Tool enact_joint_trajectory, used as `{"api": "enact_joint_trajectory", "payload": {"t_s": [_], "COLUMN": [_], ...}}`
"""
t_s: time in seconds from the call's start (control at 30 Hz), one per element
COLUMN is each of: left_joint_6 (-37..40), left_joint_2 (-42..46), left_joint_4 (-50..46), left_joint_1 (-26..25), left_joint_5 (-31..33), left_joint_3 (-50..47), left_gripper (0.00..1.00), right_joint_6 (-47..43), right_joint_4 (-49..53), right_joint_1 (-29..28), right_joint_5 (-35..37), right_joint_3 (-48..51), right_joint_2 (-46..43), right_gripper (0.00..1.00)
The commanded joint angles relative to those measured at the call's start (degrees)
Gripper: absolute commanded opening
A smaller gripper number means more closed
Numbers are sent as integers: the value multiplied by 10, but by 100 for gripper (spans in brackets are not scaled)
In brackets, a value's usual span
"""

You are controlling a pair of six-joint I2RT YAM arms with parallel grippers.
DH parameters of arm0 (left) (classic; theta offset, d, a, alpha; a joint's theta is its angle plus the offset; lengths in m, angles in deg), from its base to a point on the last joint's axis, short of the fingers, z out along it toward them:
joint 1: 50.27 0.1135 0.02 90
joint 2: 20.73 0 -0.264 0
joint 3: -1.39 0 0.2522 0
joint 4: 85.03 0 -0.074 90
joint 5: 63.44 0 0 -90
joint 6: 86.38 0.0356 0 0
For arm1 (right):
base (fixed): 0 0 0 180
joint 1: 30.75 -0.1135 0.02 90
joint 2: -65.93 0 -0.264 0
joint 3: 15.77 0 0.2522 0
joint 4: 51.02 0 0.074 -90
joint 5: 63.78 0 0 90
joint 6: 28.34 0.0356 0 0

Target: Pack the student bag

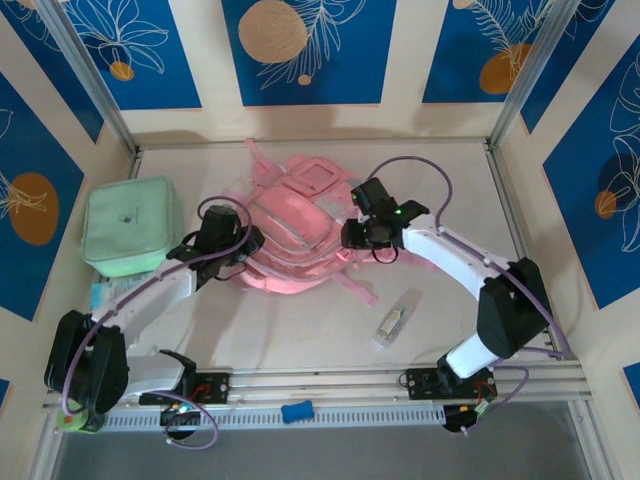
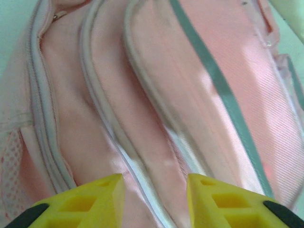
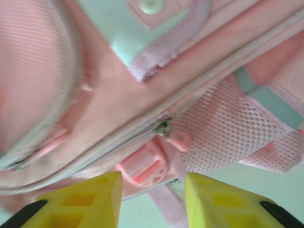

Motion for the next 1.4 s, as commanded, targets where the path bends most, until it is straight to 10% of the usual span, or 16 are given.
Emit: {"api": "enact_joint_trajectory", "payload": {"t_s": [0.0, 0.37, 0.83, 1.0, 1.37], "left_joint_6": [19, -37, 37, 103, 114], "left_joint_2": [27, -33, -148, -143, -58], "left_joint_4": [-38, -18, 189, 173, 44], "left_joint_1": [-51, -212, -141, -110, -134], "left_joint_5": [41, 153, 60, 62, 174], "left_joint_3": [10, 34, 60, 80, 55], "left_gripper": [42, 68, 73, 74, 99], "right_joint_6": [28, 27, 43, 75, 219], "right_joint_4": [3, -4, -77, -119, -228], "right_joint_1": [17, 52, 68, 85, 44], "right_joint_5": [-138, -230, -324, -334, -300], "right_joint_3": [-23, -141, -150, -120, -54], "right_joint_2": [10, 149, 214, 192, 114], "right_gripper": [42, 42, 19, 1, 0]}}
